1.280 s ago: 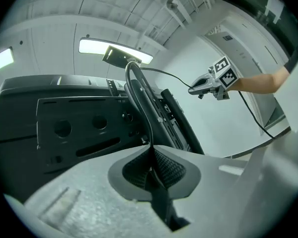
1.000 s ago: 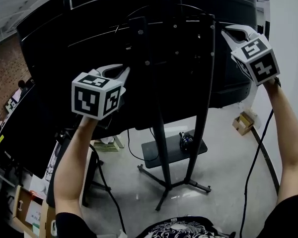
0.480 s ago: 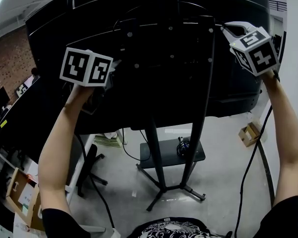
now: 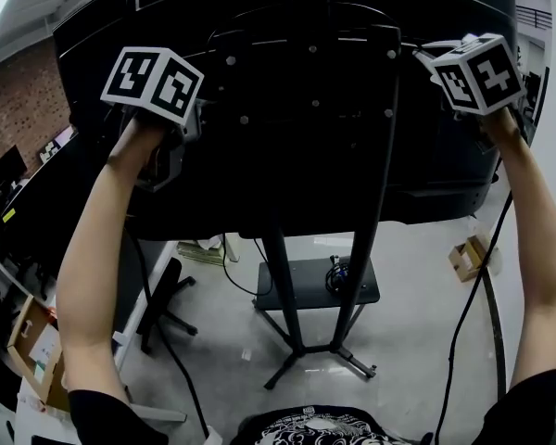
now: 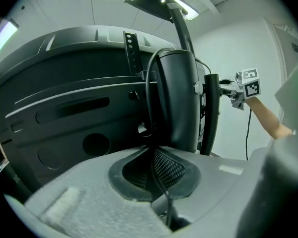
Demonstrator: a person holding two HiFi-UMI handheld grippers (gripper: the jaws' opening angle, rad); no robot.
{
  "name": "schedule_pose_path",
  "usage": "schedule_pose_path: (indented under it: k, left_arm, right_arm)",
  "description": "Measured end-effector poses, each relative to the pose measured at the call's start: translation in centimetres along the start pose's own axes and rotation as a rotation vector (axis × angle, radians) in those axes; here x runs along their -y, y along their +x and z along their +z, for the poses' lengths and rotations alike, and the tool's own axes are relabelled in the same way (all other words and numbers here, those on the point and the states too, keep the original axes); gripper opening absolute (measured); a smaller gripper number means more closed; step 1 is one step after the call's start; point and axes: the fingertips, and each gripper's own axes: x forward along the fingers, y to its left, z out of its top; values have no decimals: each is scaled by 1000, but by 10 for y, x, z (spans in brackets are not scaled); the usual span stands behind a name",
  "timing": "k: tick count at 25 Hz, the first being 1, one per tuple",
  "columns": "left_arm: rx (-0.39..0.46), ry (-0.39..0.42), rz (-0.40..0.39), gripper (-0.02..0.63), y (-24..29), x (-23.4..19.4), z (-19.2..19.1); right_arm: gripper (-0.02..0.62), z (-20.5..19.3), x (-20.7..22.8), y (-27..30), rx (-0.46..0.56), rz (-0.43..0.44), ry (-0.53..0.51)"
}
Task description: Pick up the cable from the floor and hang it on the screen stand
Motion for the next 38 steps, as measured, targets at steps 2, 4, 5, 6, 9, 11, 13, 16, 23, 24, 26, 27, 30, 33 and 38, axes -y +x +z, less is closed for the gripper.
schedule_pose_path:
  k: [2,4,5,6,9,11,13,16,23,24,26,27,30,33,38]
  left_arm:
    - [-46,-38,-5,17,1,-1,-2]
    - [-93,-68,2,17,1,-3,-5]
    - [-118,-81,6,17,1,-4,-6]
    - [-142,-93,8,17,1,-5,-8]
    - [-193,-120,6,18,1,-7,-11]
    - [-212,-129,10,18,2,-8,-14]
    - [-223,-136,12,18,3,-9,-18]
    - [-215,-146,7,18,4,-7,-20]
    - [-176,-130,2,18,7,-1,-18]
    - [-166,-128,1,18,7,0,-18]
    - [-149,-124,-6,18,9,3,-19]
    - [-143,-122,-9,18,10,4,-20]
    - [-118,-117,-10,18,12,7,-21]
    - [-103,-121,-13,18,12,8,-21]
    - [-49,-4,64,23,9,8,-20]
  right_arm:
    - [17,0,1,2,-18,30,29]
    - [17,-2,1,3,-41,67,72]
    - [17,-3,1,4,-58,93,102]
    - [17,-5,0,4,-76,125,137]
    - [17,-6,-3,6,-113,230,265]
    - [17,-4,-5,8,-119,292,346]
    - [17,-5,-10,9,-125,338,394]
    - [17,-7,-17,9,-122,364,419]
    - [17,-15,-34,13,-107,400,464]
    - [17,-16,-38,14,-98,407,472]
    - [17,-19,-46,16,-85,414,469]
    - [17,-22,-50,17,-83,411,456]
    - [17,-28,-54,20,-58,390,447]
    - [17,-29,-53,18,-37,383,452]
    - [24,-27,-52,11,20,307,339]
